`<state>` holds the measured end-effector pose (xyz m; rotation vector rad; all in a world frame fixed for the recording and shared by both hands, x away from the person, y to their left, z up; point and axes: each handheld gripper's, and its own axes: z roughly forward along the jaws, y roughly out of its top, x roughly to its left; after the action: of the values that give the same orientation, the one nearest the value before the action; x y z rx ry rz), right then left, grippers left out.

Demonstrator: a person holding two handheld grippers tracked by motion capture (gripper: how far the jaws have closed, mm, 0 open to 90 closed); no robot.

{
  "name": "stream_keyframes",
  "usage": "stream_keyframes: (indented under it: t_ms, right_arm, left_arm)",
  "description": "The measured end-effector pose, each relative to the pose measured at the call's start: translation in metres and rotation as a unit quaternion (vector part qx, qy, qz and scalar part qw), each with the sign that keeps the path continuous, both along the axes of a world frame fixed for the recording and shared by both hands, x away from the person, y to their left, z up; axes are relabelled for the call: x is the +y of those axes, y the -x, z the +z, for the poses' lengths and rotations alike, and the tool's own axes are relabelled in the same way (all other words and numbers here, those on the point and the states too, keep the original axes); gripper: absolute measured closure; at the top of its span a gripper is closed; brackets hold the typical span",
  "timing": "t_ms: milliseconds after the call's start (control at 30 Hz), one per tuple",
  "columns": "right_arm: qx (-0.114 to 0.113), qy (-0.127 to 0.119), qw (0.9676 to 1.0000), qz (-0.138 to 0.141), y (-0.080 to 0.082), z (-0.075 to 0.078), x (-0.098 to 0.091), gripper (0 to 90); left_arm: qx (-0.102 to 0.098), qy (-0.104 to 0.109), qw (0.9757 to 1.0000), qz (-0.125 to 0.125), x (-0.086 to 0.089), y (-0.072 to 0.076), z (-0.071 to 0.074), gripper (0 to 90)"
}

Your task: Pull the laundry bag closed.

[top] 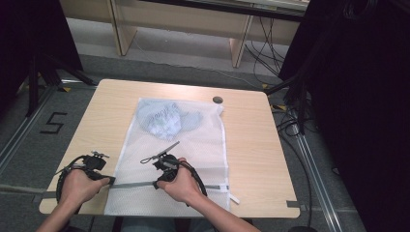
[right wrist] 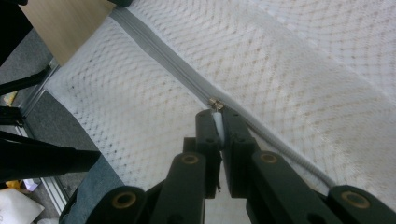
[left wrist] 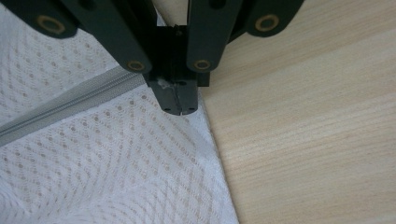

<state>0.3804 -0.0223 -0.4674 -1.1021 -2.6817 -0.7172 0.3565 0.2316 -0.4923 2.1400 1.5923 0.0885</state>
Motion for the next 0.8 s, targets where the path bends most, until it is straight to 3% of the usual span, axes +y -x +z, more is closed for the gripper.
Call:
stream_keyframes:
  t_ms: [267,300,467,600,633,700,767,800]
  right_arm:
    - [0.004,-0.001,1.0,-0.003,0.0,0.001,-0.008,87.1]
    - [-0.004,0.0,1.0,0.001,-0.002,0.0,-0.012,87.1]
    - [0.011,-0.001,0.9998,-0.013,0.0,0.001,-0.017,87.1]
    - [0.001,0.002,1.0,-0.005,-0.002,0.001,-0.022,87.1]
    - [0.011,-0.001,0.9999,-0.01,-0.001,0.002,-0.023,87.1]
    - [0.004,-0.001,1.0,-0.006,-0.002,0.002,-0.025,87.1]
    - [0.012,0.002,0.9998,-0.015,-0.001,0.003,-0.025,87.1]
    - [-0.003,-0.001,1.0,-0.004,-0.003,0.001,-0.028,87.1]
  left_arm:
    - [-0.001,0.001,1.0,0.0,0.0,0.0,0.0,90.0]
    - [-0.001,0.001,1.0,0.001,0.0,0.0,0.0,90.0]
    - [0.0,0.001,1.0,0.0,0.0,0.0,0.0,90.0]
    - [0.0,0.001,1.0,0.0,0.0,0.0,0.0,90.0]
    - [0.0,0.001,1.0,0.0,0.0,0.0,0.0,90.0]
    - [0.0,0.001,1.0,0.0,0.0,0.0,0.0,90.0]
    - [0.0,0.001,1.0,0.0,0.0,0.0,0.0,90.0]
    - [0.001,0.001,1.0,0.0,0.0,0.0,0.0,90.0]
